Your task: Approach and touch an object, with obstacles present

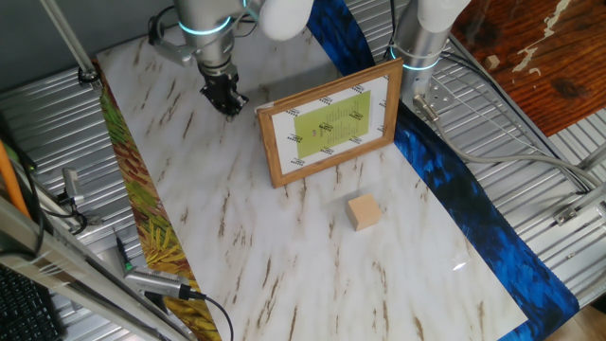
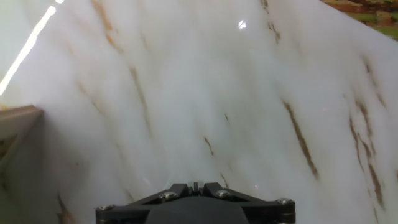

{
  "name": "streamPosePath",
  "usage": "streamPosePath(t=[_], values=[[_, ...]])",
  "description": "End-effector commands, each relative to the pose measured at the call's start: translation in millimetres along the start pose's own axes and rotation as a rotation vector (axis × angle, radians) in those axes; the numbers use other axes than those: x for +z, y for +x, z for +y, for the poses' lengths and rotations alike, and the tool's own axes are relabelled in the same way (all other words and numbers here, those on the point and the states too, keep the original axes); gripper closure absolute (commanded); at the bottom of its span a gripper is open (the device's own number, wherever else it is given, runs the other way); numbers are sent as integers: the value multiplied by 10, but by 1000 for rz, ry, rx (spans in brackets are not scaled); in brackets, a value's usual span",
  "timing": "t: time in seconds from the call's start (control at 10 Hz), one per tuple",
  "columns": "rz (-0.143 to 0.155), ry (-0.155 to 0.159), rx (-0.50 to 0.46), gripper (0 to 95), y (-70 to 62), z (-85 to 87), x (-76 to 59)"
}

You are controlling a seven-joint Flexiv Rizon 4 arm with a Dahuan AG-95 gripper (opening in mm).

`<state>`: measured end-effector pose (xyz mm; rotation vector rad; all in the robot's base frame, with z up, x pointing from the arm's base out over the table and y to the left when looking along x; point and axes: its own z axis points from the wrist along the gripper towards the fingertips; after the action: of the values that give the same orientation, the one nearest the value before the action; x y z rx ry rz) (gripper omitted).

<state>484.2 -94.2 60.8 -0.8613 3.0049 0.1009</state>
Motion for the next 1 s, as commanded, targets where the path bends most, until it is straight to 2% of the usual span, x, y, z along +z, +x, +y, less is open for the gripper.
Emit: streamPosePath(t=[0.1, 0.4, 0.7, 1.0], values=[[-3, 2, -1, 950, 8, 8, 3], [-15, -13, -10, 950, 22, 13, 16], [-27, -30, -139, 950, 22, 13, 16], [-29, -40, -184, 950, 22, 13, 16]])
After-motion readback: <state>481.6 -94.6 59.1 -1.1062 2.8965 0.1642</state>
